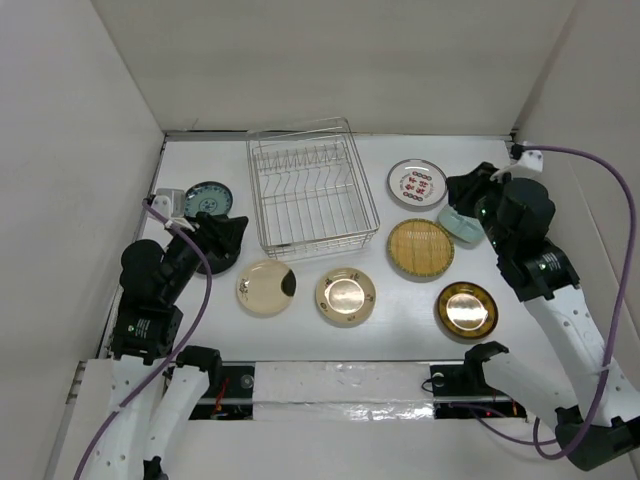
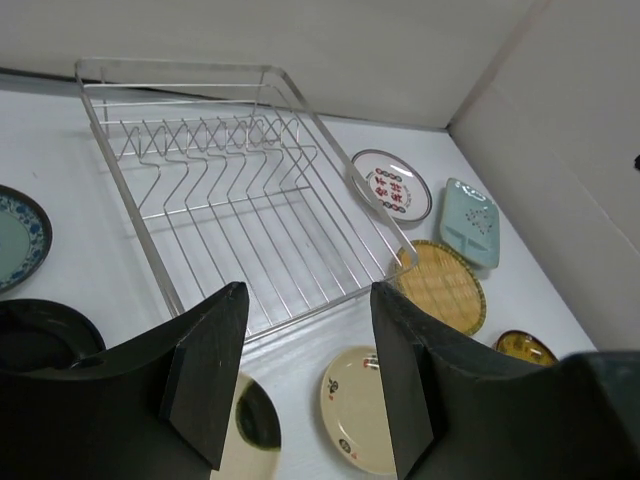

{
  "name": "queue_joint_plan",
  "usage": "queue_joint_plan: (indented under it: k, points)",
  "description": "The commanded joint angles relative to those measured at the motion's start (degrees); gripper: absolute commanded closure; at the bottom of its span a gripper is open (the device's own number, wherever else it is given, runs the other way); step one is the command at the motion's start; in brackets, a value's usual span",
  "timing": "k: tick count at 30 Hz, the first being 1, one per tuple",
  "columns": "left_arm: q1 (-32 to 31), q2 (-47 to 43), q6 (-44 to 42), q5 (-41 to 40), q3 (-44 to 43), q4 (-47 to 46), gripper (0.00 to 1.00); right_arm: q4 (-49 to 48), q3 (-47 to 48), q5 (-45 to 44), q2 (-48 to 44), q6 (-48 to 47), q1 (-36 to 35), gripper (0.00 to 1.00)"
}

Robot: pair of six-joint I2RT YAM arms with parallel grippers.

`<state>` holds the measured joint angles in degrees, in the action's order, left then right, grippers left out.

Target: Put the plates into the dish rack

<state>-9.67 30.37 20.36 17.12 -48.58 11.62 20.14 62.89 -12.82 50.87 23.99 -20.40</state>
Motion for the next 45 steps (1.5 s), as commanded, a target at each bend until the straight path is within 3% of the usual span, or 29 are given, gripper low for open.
queue_joint_plan:
  k: [1, 2, 6, 8, 10, 17, 19, 20, 21, 22, 25, 29, 39, 45]
  points:
    - [-1.1, 1.3, -1.5, 0.5, 1.6, -4.1, 0.51, -1.9, -0.3, -1.8, -1.5, 2.8, 3.5, 0.76]
    - [-1.8, 1.4, -1.7, -0.1, 2.3, -4.5, 0.53, -1.9, -1.1, -1.2, -1.5, 3.6, 6.2, 0.99]
    - [-3.0, -0.4, -2.1, -0.4, 5.8, -8.3, 0.68, -0.3, -1.9, 1.6, 0.5, 5.3, 14.1, 1.00]
    - [-3.6, -0.8, -2.5, -0.9, 7.1, -10.5, 0.89, -0.5, -3.0, 3.3, 1.2, 6.2, 17.3, 1.00]
    - [-3.6, -0.4, -2.7, -1.7, 8.4, -11.1, 1.00, -1.5, -4.9, 5.0, 1.3, 7.9, 21.3, 1.00]
    - [-6.1, -0.3, -5.0, -6.0, 8.6, -10.1, 1.00, -6.7, -13.6, 2.6, 2.1, 12.7, 32.2, 1.00]
    - [-7.3, -0.6, -5.2, -7.6, 8.8, -9.7, 1.00, -11.3, -16.0, 5.9, 4.0, 13.8, 36.5, 0.79]
    - [-7.3, -0.6, -5.2, -7.8, 8.8, -9.5, 0.95, -12.9, -17.9, 8.3, 4.8, 14.8, 39.5, 0.55]
    - [-7.3, -0.9, -5.3, -7.7, 8.9, -9.5, 0.89, -13.8, -18.4, 9.2, 6.0, 15.5, 41.0, 0.45]
    - [-7.8, -1.3, -5.3, -7.1, 9.0, -9.6, 0.76, -16.2, -18.9, 11.0, 8.6, 15.8, 42.2, 0.37]
    - [-8.3, -2.6, -5.5, -8.0, 9.1, -9.5, 0.68, -19.1, -19.1, 11.2, 14.1, 17.0, 43.5, 0.25]
    - [-8.3, -3.6, -5.5, -8.1, 9.3, -9.2, 0.65, -22.8, -19.0, 12.4, 21.6, 16.9, 43.5, 0.24]
    - [-8.3, -3.5, -5.8, -8.0, 9.3, -9.3, 0.64, -34.6, -18.7, 21.9, 41.1, 23.7, 44.9, 0.33]
    - [-8.3, -3.7, -5.9, -8.1, 9.3, -9.6, 0.64, -37.8, -17.5, 24.7, 46.9, 25.4, 44.9, 0.36]
